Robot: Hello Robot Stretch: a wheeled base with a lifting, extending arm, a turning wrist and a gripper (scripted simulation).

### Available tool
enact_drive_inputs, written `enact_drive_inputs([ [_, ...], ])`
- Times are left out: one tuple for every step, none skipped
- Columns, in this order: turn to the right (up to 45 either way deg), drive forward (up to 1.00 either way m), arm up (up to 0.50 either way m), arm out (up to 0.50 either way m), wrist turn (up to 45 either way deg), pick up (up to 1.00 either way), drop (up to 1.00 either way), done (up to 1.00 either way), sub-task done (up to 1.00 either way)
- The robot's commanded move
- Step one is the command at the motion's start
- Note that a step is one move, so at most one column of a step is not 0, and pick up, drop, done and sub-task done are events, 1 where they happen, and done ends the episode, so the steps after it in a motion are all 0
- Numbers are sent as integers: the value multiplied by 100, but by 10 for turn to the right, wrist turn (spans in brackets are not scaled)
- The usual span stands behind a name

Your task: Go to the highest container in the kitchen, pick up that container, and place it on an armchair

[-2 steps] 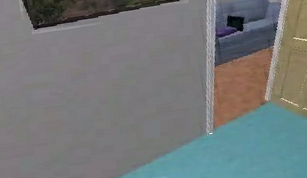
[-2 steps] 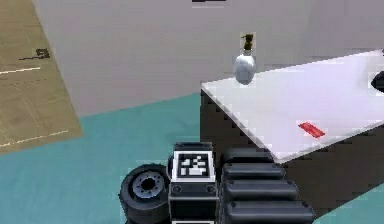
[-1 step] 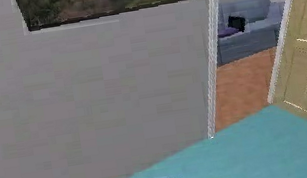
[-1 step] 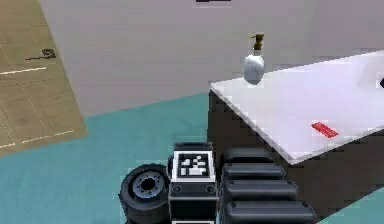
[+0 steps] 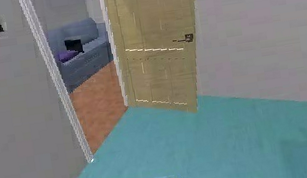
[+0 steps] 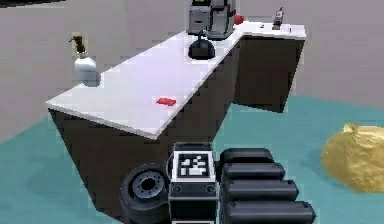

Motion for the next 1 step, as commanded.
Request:
enact_drive_inputs([
  [180,0,0,0,0,0,0,0,0],
])
